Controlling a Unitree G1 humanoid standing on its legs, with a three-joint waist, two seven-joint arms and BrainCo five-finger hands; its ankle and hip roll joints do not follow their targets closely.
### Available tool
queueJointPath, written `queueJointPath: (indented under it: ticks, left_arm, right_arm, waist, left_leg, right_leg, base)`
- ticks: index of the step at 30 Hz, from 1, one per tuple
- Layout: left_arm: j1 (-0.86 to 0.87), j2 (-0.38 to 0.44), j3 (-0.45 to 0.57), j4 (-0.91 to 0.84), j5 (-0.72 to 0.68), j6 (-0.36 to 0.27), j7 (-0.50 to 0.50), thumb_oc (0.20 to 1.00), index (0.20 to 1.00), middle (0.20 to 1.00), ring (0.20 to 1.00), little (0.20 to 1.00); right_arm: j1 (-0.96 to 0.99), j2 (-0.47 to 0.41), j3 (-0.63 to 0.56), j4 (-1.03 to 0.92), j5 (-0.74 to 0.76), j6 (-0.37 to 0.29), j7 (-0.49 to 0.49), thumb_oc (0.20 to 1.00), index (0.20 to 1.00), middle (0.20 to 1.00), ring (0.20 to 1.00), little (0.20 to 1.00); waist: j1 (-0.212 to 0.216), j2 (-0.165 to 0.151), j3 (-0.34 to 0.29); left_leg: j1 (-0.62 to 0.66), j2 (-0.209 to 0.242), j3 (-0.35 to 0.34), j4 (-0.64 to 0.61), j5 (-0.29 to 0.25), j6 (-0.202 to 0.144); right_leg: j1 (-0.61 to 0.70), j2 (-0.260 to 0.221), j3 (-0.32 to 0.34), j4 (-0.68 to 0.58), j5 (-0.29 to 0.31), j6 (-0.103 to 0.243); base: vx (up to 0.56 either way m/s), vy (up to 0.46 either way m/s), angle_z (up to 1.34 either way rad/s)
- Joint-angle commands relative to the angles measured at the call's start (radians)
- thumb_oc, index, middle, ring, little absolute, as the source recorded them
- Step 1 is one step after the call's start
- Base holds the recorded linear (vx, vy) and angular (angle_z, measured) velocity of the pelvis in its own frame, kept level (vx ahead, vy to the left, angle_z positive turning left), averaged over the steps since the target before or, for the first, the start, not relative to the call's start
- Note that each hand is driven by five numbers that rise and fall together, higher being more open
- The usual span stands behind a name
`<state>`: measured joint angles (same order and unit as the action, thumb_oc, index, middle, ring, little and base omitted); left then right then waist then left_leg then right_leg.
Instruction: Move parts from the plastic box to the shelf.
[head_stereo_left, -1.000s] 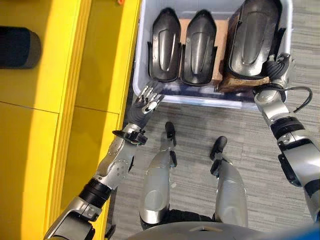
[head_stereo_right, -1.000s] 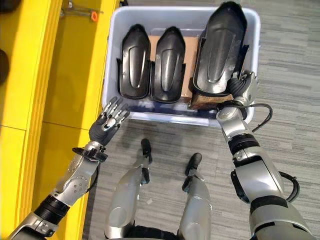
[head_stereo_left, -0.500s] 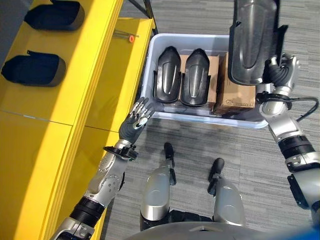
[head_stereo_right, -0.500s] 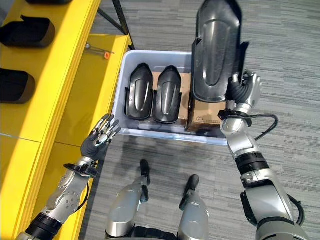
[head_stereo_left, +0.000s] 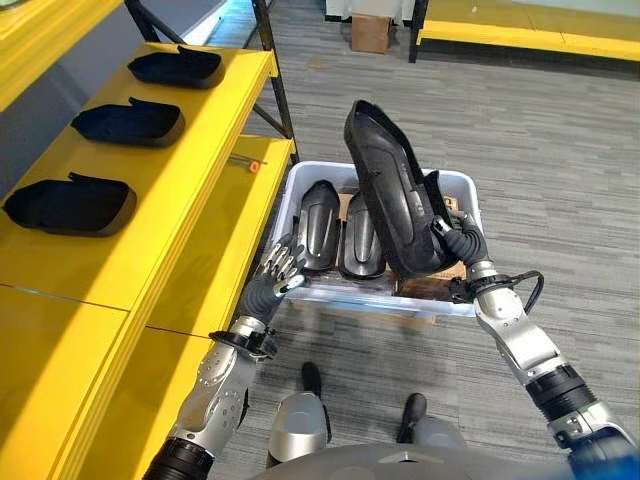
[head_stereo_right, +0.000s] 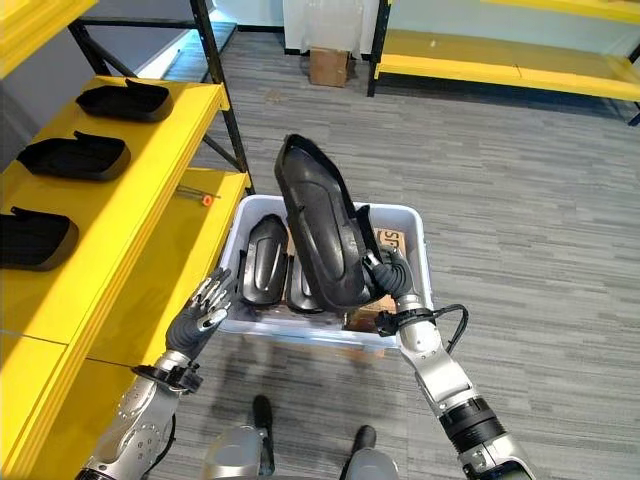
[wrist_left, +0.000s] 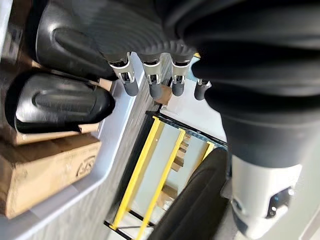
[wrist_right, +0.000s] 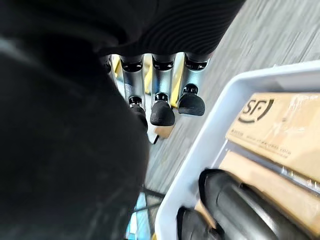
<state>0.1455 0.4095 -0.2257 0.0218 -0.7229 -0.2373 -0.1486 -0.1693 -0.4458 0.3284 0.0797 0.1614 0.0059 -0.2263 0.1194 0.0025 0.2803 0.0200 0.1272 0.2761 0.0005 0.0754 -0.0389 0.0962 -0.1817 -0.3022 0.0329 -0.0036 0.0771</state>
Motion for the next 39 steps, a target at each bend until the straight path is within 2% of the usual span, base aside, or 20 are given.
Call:
queueJointPath:
  ticks: [1, 2, 4, 8, 11, 12, 14, 16, 17, 18, 22, 25, 26, 28, 29, 32, 35, 37, 38, 39]
  left_arm:
    - [0.009, 0.021, 0.008, -0.05, 0.017, -0.067, -0.041, 1.0, 1.0, 1.0, 1.0, 1.0]
    - [0.006, 0.023, 0.013, -0.049, 0.016, -0.061, -0.053, 1.0, 1.0, 1.0, 1.0, 1.0]
    - [-0.024, 0.023, 0.016, -0.061, -0.002, -0.015, -0.061, 1.0, 1.0, 1.0, 1.0, 1.0]
    - [-0.049, 0.018, 0.0, -0.055, -0.006, 0.008, -0.042, 1.0, 1.0, 1.0, 1.0, 1.0]
    - [-0.046, 0.01, 0.011, -0.06, -0.054, 0.021, -0.006, 1.0, 1.0, 1.0, 1.0, 1.0]
    - [-0.051, 0.004, 0.018, -0.05, -0.079, 0.03, 0.005, 1.0, 1.0, 1.0, 1.0, 1.0]
    - [-0.059, -0.007, 0.013, -0.031, -0.068, 0.031, 0.015, 1.0, 1.0, 1.0, 1.0, 1.0]
    - [-0.051, -0.018, 0.002, -0.027, -0.078, 0.026, 0.013, 1.0, 1.0, 1.0, 1.0, 1.0]
    - [-0.032, -0.033, -0.009, -0.035, -0.044, 0.018, 0.002, 1.0, 1.0, 1.0, 1.0, 1.0]
    - [-0.017, -0.043, -0.02, -0.038, -0.023, 0.015, -0.001, 1.0, 1.0, 1.0, 1.0, 1.0]
    - [0.025, -0.054, -0.035, -0.02, 0.005, 0.019, -0.053, 1.0, 1.0, 1.0, 1.0, 1.0]
    - [0.046, -0.049, -0.014, -0.007, -0.05, 0.028, -0.114, 1.0, 1.0, 1.0, 1.0, 1.0]
    - [0.041, -0.051, -0.01, -0.007, -0.056, 0.028, -0.122, 1.0, 1.0, 1.0, 1.0, 1.0]
    - [0.022, -0.049, -0.017, 0.001, -0.039, 0.035, -0.145, 1.0, 1.0, 1.0, 1.0, 1.0]
    - [0.004, -0.048, -0.028, 0.009, -0.04, 0.053, -0.17, 1.0, 1.0, 1.0, 1.0, 1.0]
    - [-0.032, -0.051, -0.057, 0.022, -0.033, 0.054, -0.182, 1.0, 1.0, 1.0, 1.0, 1.0]
    - [-0.038, -0.062, -0.055, 0.025, -0.052, 0.039, -0.152, 1.0, 1.0, 1.0, 1.0, 1.0]
    - [-0.041, -0.064, -0.047, 0.023, -0.059, 0.042, -0.149, 1.0, 1.0, 1.0, 1.0, 1.0]
    - [-0.043, -0.065, -0.036, 0.022, -0.077, 0.059, -0.164, 1.0, 1.0, 1.0, 1.0, 1.0]
    - [-0.045, -0.066, -0.035, 0.024, -0.082, 0.065, -0.169, 1.0, 1.0, 1.0, 1.0, 1.0]
  right_arm:
    - [-0.037, 0.003, -0.005, -0.089, 0.102, -0.112, 0.099, 0.2, 0.2, 0.2, 0.2, 0.2]
    - [-0.025, 0.013, -0.003, -0.105, 0.075, -0.123, 0.121, 0.2, 0.2, 0.2, 0.2, 0.2]
    - [-0.012, 0.03, 0.009, -0.126, 0.074, -0.099, 0.11, 0.2, 0.2, 0.2, 0.2, 0.2]
    - [-0.017, 0.057, 0.038, -0.116, 0.065, -0.12, 0.104, 0.2, 0.2, 0.2, 0.2, 0.2]
    - [-0.032, 0.078, 0.067, -0.109, 0.02, -0.116, 0.125, 0.2, 0.2, 0.2, 0.2, 0.2]
    - [-0.029, 0.081, 0.09, -0.113, 0.003, -0.113, 0.122, 0.2, 0.2, 0.2, 0.2, 0.2]
    - [-0.019, 0.08, 0.094, -0.106, 0.035, -0.105, 0.122, 0.2, 0.2, 0.2, 0.2, 0.2]
    - [0.011, 0.065, 0.078, -0.111, 0.036, -0.136, 0.128, 0.2, 0.2, 0.2, 0.2, 0.2]
    - [0.046, 0.048, 0.053, -0.131, 0.029, -0.156, 0.148, 0.2, 0.2, 0.2, 0.2, 0.2]
    - [0.063, 0.043, 0.038, -0.136, 0.037, -0.161, 0.163, 0.2, 0.2, 0.2, 0.2, 0.2]
    - [0.089, 0.04, 0.026, -0.099, 0.062, -0.172, 0.204, 0.2, 0.2, 0.2, 0.2, 0.2]
    - [0.092, 0.039, 0.05, -0.08, 0.061, -0.203, 0.201, 0.2, 0.2, 0.2, 0.2, 0.2]
    - [0.091, 0.041, 0.055, -0.081, 0.053, -0.208, 0.184, 0.2, 0.2, 0.2, 0.2, 0.2]
    - [0.097, 0.04, 0.055, -0.082, 0.05, -0.202, 0.151, 0.2, 0.2, 0.2, 0.2, 0.2]
    - [0.102, 0.037, 0.05, -0.081, 0.046, -0.204, 0.129, 0.2, 0.2, 0.2, 0.2, 0.2]
    - [0.104, 0.027, 0.032, -0.063, 0.042, -0.215, 0.117, 0.2, 0.2, 0.2, 0.2, 0.2]
    - [0.09, 0.014, 0.022, -0.045, 0.049, -0.231, 0.149, 0.2, 0.2, 0.2, 0.2, 0.2]
    - [0.091, 0.011, 0.02, -0.047, 0.05, -0.234, 0.152, 0.2, 0.2, 0.2, 0.2, 0.2]
    - [0.094, 0.002, 0.017, -0.05, 0.054, -0.234, 0.155, 0.2, 0.2, 0.2, 0.2, 0.2]
    - [0.097, -0.002, 0.016, -0.051, 0.052, -0.234, 0.154, 0.2, 0.2, 0.2, 0.2, 0.2]
  waist:
    - [0.022, 0.001, -0.04]
    - [0.029, -0.005, -0.046]
    - [0.048, -0.023, -0.061]
    - [0.071, -0.036, -0.074]
    - [0.098, -0.035, -0.076]
    - [0.107, -0.033, -0.075]
    - [0.089, -0.04, -0.077]
    - [0.049, -0.05, -0.082]
    - [0.02, -0.054, -0.086]
    - [0.001, -0.054, -0.093]
    - [-0.03, -0.047, -0.122]
    - [-0.025, -0.035, -0.125]
    - [-0.028, -0.029, -0.122]
    - [-0.047, -0.023, -0.121]
    - [-0.065, -0.021, -0.12]
    - [-0.104, -0.024, -0.119]
    - [-0.116, -0.036, -0.12]
    - [-0.12, -0.036, -0.123]
    - [-0.129, -0.029, -0.128]
    - [-0.136, -0.025, -0.133]
  left_leg:
    - [0.038, 0.06, -0.093, -0.037, 0.029, -0.034]
    - [0.044, 0.043, -0.088, -0.038, 0.02, -0.021]
    - [0.06, -0.008, -0.084, -0.046, -0.009, 0.015]
    - [0.071, -0.06, -0.082, -0.048, -0.043, 0.058]
    - [0.088, -0.079, -0.054, -0.055, -0.059, 0.073]
    - [0.089, -0.084, -0.049, -0.053, -0.065, 0.081]
    - [0.083, -0.096, -0.075, -0.054, -0.072, 0.091]
    - [0.077, -0.11, -0.123, -0.063, -0.067, 0.092]
    - [0.075, -0.126, -0.165, -0.074, -0.062, 0.086]
    - [0.066, -0.135, -0.198, -0.08, -0.054, 0.085]
    - [0.047, -0.152, -0.293, -0.087, -0.037, 0.066]
    - [0.02, -0.149, -0.309, -0.062, -0.033, 0.05]
    - [0.009, -0.146, -0.293, -0.043, -0.038, 0.047]
    - [0.007, -0.126, -0.21, -0.028, -0.041, 0.035]
    - [0.003, -0.102, -0.135, -0.013, -0.039, 0.019]
    - [-0.002, -0.035, -0.008, 0.057, -0.047, -0.015]
    - [-0.011, 0.03, 0.022, 0.162, -0.069, -0.024]
    - [-0.007, 0.065, 0.033, 0.183, -0.051, -0.031]
    - [0.012, 0.12, 0.056, 0.185, -0.016, -0.045]
    - [0.03, 0.147, 0.058, 0.187, -0.01, -0.064]
  right_leg:
    - [0.05, -0.075, -0.034, 0.103, -0.027, 0.057]
    - [0.059, -0.082, -0.047, 0.107, -0.019, 0.066]
    - [0.057, -0.113, -0.068, 0.135, 0.043, 0.09]
    - [0.049, -0.136, -0.099, 0.179, 0.104, 0.111]
    - [0.032, -0.167, -0.156, 0.217, 0.157, 0.124]
    - [0.042, -0.172, -0.169, 0.229, 0.145, 0.126]
    - [0.02, -0.112, -0.111, 0.217, 0.127, 0.115]
    - [-0.004, -0.001, -0.033, 0.144, 0.083, 0.086]
    - [-0.017, 0.067, 0.03, 0.091, 0.061, 0.065]
    - [-0.029, 0.099, 0.083, 0.074, 0.059, 0.052]
    - [-0.021, 0.171, 0.204, 0.012, 0.011, 0.007]
    - [-0.012, 0.181, 0.207, -0.015, -0.001, -0.012]
    - [-0.013, 0.176, 0.19, -0.011, -0.006, -0.015]
    - [-0.01, 0.164, 0.15, -0.016, -0.006, -0.013]
    - [-0.004, 0.152, 0.114, -0.023, -0.003, -0.01]
    - [0.001, 0.118, 0.055, -0.026, -0.001, -0.009]
    - [-0.011, 0.072, 0.038, 0.0, 0.0, -0.018]
    - [-0.015, 0.062, 0.031, 0.006, -0.002, -0.02]
    - [-0.019, 0.05, 0.016, 0.021, -0.014, -0.024]
    - [-0.012, 0.045, 0.012, 0.032, -0.035, -0.02]
  base:
    - [0.03, 0.221, 0.23]
    - [0.04, 0.221, 0.18]
    - [0.04, 0.234, 0.15]
    - [0.0, 0.164, 0.11]
    - [-0.03, 0.11, -0.08]
    - [-0.03, 0.035, -0.29]
    - [0.0, -0.057, -0.36]
    - [0.04, -0.135, 0.28]
    - [0.05, -0.167, 0.9]
    - [0.06, -0.162, 1.05]
    - [0.04, -0.172, 0.78]
    - [-0.05, -0.253, 0.56]
    - [-0.08, -0.2, 0.4]
    - [-0.07, -0.07, 0.38]
    - [-0.08, -0.011, 0.7]
    - [-0.09, 0.043, 1.09]
    - [-0.1, 0.117, 0.6]
    - [-0.08, 0.138, 0.25]
    - [-0.01, 0.199, 0.35]
    - [-0.04, 0.346, 0.37]
